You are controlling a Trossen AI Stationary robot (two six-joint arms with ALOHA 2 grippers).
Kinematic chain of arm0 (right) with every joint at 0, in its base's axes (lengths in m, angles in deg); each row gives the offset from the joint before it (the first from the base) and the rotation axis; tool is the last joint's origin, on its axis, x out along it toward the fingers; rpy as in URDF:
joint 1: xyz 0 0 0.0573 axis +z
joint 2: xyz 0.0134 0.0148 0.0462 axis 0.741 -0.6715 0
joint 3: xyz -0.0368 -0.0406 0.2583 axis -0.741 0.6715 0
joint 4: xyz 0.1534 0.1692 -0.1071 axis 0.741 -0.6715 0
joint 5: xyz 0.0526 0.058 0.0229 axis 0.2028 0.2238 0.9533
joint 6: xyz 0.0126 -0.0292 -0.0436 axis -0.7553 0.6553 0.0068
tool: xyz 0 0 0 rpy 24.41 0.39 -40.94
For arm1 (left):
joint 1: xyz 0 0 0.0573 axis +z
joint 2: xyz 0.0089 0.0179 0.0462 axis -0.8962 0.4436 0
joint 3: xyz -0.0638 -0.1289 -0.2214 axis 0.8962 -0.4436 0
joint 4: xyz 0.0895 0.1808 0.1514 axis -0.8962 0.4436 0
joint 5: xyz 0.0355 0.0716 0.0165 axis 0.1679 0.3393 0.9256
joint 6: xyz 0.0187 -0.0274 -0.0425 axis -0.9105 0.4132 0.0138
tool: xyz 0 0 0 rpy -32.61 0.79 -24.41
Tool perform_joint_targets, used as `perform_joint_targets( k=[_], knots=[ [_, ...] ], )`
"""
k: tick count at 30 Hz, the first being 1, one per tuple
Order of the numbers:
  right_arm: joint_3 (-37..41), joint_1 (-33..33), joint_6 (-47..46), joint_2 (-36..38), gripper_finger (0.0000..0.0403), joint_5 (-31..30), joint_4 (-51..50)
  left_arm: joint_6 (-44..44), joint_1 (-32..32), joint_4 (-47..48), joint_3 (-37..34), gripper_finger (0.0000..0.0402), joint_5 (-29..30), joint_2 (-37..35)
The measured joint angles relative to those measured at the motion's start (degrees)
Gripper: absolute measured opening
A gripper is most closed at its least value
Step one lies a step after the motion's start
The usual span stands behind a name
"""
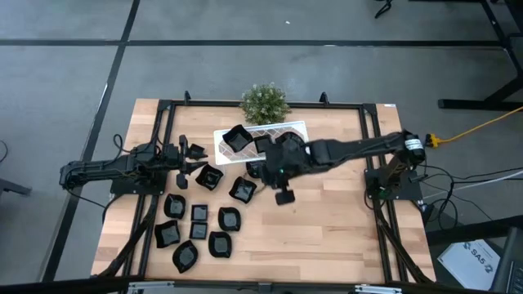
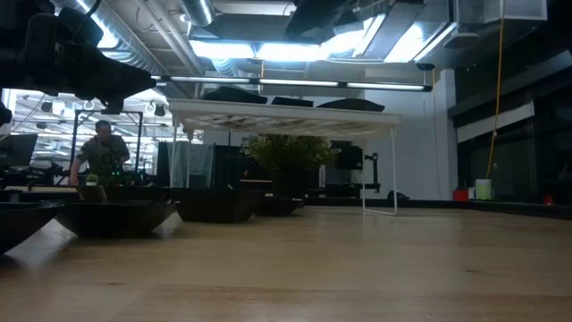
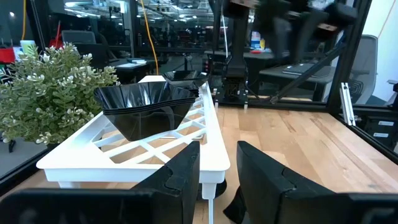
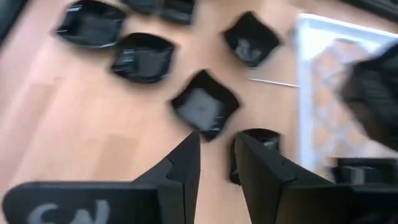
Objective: Pick & Place Mini shaped plates
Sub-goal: Stack the leaf shaped plate on top of the leaf shaped plate on the shelf
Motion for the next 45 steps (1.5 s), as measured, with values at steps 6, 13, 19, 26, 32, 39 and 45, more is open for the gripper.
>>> perform_joint_targets(
  k=[6, 13, 19, 26, 32, 39, 45],
  knots=[
    [0.1, 6.2, -0.9, 0.0, 0.0101, 4.7, -2.0, 0.0, 0.0, 0.0, 0.0, 0.01, 0.0, 0.0],
    [4.7, 12.2, -3.5, 0.0, 0.0101, 4.6, -1.5, 0.0, 0.0, 0.0, 0.0, 0.01, 0.0, 0.0],
    [9.6, 16.5, -7.0, 0.0, 0.0101, 2.6, 2.1, 0.0, 0.0, 0.0, 0.0, 0.01, 0.0, 0.0],
    [15.6, 19.7, -11.3, 0.0, 0.0101, -0.6, 8.1, 0.0, 0.0, 0.0, 0.0, 0.01, 0.0, 0.0],
    [19.9, 21.4, -11.4, -0.1, 0.0101, -3.0, 16.4, 0.0, 0.0, 0.0, 0.0, 0.01, 0.0, 0.0],
    [22.6, 21.7, -7.0, 0.0, 0.0101, -14.1, 20.2, 0.0, 0.0, 0.0, 0.0, 0.01, 0.0, 0.0],
    [25.6, 19.8, -6.9, 0.0, 0.0101, -16.9, 22.7, 0.0, 0.0, 0.0, 0.0, 0.01, 0.0, 0.0]
  ],
)
